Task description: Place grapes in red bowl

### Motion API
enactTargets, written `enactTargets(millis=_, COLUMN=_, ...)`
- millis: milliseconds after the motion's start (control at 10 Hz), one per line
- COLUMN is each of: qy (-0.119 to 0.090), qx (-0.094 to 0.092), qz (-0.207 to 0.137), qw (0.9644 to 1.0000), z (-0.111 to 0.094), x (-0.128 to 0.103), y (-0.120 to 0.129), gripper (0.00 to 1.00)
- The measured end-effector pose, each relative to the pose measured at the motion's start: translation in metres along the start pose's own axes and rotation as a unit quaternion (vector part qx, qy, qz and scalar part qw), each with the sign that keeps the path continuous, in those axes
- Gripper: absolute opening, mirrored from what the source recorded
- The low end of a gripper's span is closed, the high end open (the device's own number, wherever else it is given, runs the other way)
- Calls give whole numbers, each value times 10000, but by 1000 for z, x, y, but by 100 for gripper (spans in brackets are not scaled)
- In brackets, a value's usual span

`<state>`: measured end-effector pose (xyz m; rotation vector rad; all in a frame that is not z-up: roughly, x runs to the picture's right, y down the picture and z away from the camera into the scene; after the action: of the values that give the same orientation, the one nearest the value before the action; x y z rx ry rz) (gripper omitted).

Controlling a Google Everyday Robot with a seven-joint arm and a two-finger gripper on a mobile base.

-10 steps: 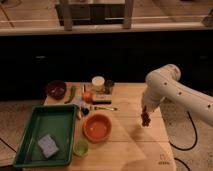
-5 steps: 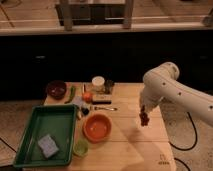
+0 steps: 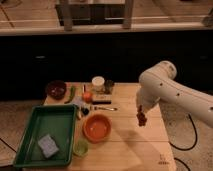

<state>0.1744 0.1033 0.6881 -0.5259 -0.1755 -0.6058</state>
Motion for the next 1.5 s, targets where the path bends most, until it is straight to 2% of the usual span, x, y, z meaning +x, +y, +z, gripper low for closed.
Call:
enactTargets(millis=500, qy=40, qx=55, qz=-292, qw=9995, z=-10, x=-23, y=-4, gripper=1)
enactTargets(millis=800, qy=28, qx=93, qz=-554, qw=9984, z=-11, x=-49, y=-15, gripper=1)
enactTargets(millis=1000, qy=51, qx=123, qz=-738, qw=9972, z=-16, x=-63, y=-21, gripper=1)
enactTargets(millis=1300, qy=10, qx=151, qz=-1002, qw=9949, z=-16, x=-88, y=-32, gripper=1)
enactTargets(millis=1500, qy=-7, qx=173, qz=-1129, qw=9935, z=-15, x=-97, y=-36, gripper=1)
